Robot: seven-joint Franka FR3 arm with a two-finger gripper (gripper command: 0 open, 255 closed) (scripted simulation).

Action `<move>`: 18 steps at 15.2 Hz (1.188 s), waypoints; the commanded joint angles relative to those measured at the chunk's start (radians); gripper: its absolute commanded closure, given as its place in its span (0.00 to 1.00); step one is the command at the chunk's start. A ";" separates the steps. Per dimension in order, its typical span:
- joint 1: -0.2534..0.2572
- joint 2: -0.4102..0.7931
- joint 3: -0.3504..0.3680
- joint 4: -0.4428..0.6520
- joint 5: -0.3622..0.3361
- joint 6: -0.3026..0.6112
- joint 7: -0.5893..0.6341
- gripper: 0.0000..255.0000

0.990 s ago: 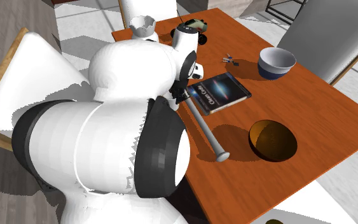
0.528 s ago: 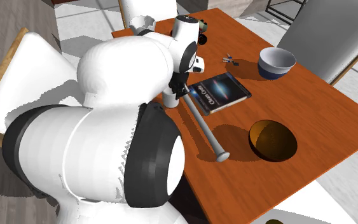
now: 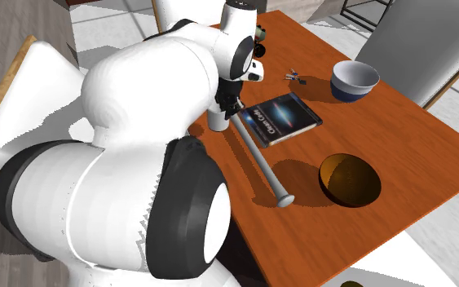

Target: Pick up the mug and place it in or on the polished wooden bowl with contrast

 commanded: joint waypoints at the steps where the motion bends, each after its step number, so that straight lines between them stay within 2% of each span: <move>1: -0.001 -0.007 -0.004 0.023 0.000 -0.030 0.001 1.00; 18: -0.010 -0.020 -0.025 0.233 -0.011 -0.251 0.022 1.00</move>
